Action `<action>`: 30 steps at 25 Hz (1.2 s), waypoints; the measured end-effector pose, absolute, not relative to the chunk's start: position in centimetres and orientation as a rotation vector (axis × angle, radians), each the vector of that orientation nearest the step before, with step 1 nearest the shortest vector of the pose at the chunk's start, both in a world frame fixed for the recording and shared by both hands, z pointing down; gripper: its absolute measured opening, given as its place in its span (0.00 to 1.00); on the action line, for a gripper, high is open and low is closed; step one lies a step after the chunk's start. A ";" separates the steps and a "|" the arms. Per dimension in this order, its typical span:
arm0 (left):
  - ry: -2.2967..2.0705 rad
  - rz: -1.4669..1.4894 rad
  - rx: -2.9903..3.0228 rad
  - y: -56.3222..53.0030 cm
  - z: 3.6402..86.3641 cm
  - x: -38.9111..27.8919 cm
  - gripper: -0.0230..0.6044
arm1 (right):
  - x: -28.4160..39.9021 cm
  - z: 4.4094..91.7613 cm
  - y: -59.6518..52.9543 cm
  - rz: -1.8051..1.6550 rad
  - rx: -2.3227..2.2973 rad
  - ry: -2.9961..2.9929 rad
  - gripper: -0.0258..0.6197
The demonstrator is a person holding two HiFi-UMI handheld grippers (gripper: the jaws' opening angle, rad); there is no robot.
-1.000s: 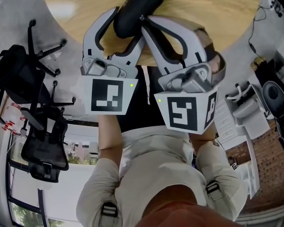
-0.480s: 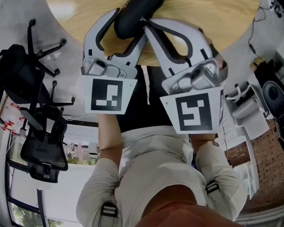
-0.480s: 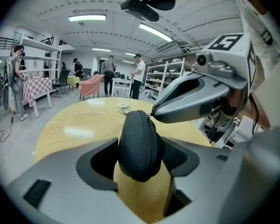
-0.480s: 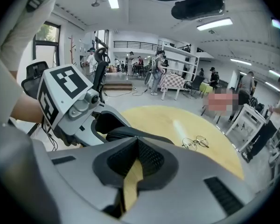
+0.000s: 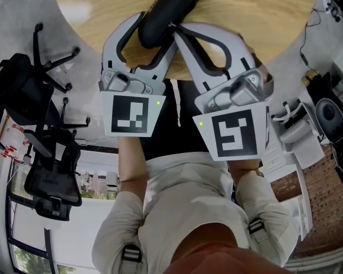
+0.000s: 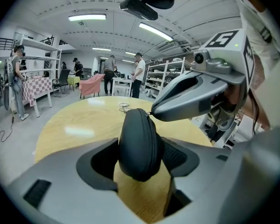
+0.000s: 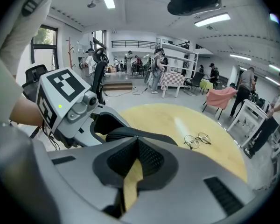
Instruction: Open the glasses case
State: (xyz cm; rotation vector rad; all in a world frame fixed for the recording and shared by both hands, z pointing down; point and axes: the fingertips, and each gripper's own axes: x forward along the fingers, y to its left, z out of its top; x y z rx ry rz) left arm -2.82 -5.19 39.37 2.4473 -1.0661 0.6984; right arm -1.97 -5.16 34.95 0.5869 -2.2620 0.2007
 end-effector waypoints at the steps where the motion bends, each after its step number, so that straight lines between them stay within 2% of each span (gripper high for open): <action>1: -1.066 0.701 2.447 -5.1 39.4 -2.8 0.51 | -2.0 35.0 -5.2 0.204 0.588 -2.261 0.07; 30: -1.050 0.716 2.424 -3.7 40.5 -3.4 0.51 | -0.7 36.1 -6.8 0.227 0.632 -2.200 0.07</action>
